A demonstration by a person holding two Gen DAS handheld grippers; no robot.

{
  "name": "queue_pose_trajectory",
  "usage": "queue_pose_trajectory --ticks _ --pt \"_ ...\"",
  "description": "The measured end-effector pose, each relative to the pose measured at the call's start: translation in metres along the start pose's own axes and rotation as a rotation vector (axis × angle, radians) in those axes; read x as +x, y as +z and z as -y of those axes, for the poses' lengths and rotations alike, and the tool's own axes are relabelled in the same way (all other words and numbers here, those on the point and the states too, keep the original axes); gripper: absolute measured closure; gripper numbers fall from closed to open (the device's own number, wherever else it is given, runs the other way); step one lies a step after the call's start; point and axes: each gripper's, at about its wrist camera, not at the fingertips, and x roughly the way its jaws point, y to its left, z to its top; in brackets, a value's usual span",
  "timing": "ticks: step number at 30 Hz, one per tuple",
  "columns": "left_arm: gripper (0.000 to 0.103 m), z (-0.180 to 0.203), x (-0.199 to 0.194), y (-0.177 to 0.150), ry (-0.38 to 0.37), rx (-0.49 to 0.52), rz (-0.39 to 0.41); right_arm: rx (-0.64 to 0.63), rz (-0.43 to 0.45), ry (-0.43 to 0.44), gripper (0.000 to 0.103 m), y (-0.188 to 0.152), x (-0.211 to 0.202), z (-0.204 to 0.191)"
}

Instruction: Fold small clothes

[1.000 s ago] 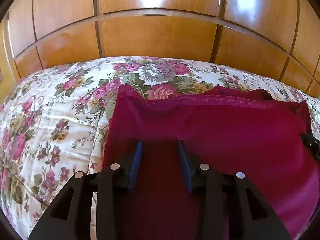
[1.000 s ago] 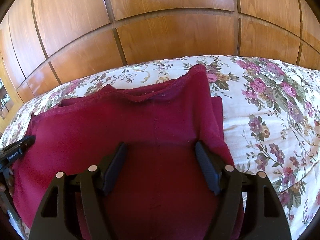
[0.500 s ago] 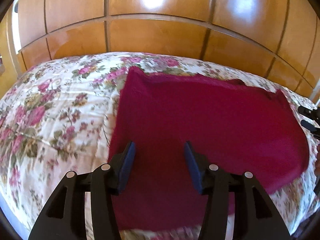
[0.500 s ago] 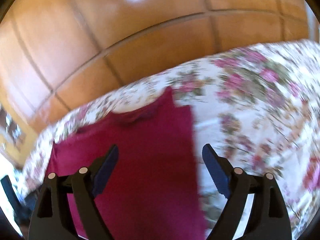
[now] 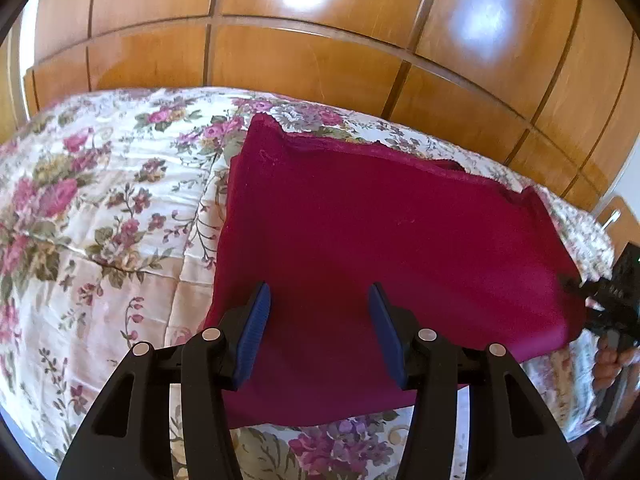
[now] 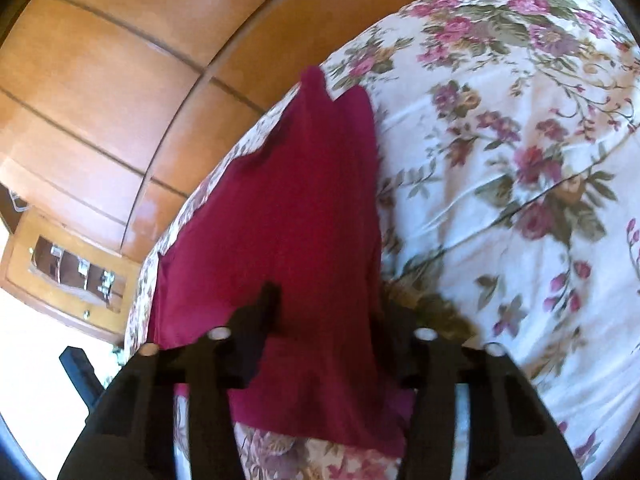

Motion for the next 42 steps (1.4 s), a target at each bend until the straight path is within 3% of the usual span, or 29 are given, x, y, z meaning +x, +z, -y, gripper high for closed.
queue_pose_trajectory --ticks 2,3,4,6,10,15,21,24,29,31,34,37,39,40,42 --pt "0.046 -0.003 -0.002 0.001 -0.021 -0.019 -0.010 0.002 0.004 0.007 0.073 0.001 -0.002 -0.009" --pt "0.033 -0.005 -0.004 0.001 -0.043 -0.034 -0.012 -0.004 0.013 0.007 0.075 0.002 -0.004 -0.016" --pt "0.027 -0.008 -0.006 0.002 -0.058 -0.049 -0.019 -0.012 0.023 0.012 0.075 0.003 -0.006 -0.024" --pt "0.027 -0.012 -0.006 0.004 -0.073 -0.061 -0.042 -0.040 0.044 0.031 0.077 0.008 -0.011 -0.046" --pt "0.035 -0.027 -0.011 0.008 -0.132 -0.137 -0.063 -0.121 0.065 0.073 0.079 0.018 -0.016 -0.104" --pt "0.058 -0.051 -0.020 0.014 -0.261 -0.228 -0.053 -0.230 0.052 0.106 0.080 0.021 0.004 -0.179" --pt "0.060 -0.079 -0.028 0.020 -0.382 -0.325 -0.014 -0.348 -0.048 0.102 0.080 0.001 0.071 -0.252" --pt "0.060 -0.092 -0.028 0.022 -0.420 -0.366 -0.008 -0.413 -0.141 0.088 0.080 -0.022 0.118 -0.279" --pt "0.060 -0.114 -0.027 0.026 -0.457 -0.439 -0.005 -0.535 -0.266 -0.011 0.079 -0.067 0.181 -0.298" --pt "0.059 -0.120 -0.026 0.028 -0.475 -0.461 -0.009 -0.579 -0.279 0.005 0.067 -0.078 0.185 -0.300" --pt "0.051 -0.123 -0.027 0.034 -0.486 -0.464 -0.008 -0.663 -0.319 0.152 0.045 -0.095 0.167 -0.307" --pt "0.050 -0.123 -0.027 0.043 -0.503 -0.454 -0.015 -0.693 -0.332 0.211 0.044 -0.104 0.144 -0.304" --pt "0.041 -0.118 -0.028 0.050 -0.519 -0.440 -0.020 -0.686 -0.315 0.235 0.045 -0.107 0.120 -0.292" --pt "0.034 -0.115 -0.029 0.053 -0.531 -0.440 -0.025 -0.678 -0.307 0.237 0.045 -0.108 0.115 -0.289" --pt "0.034 -0.106 -0.028 0.059 -0.558 -0.428 -0.044 -0.654 -0.259 0.206 0.044 -0.104 0.092 -0.268"
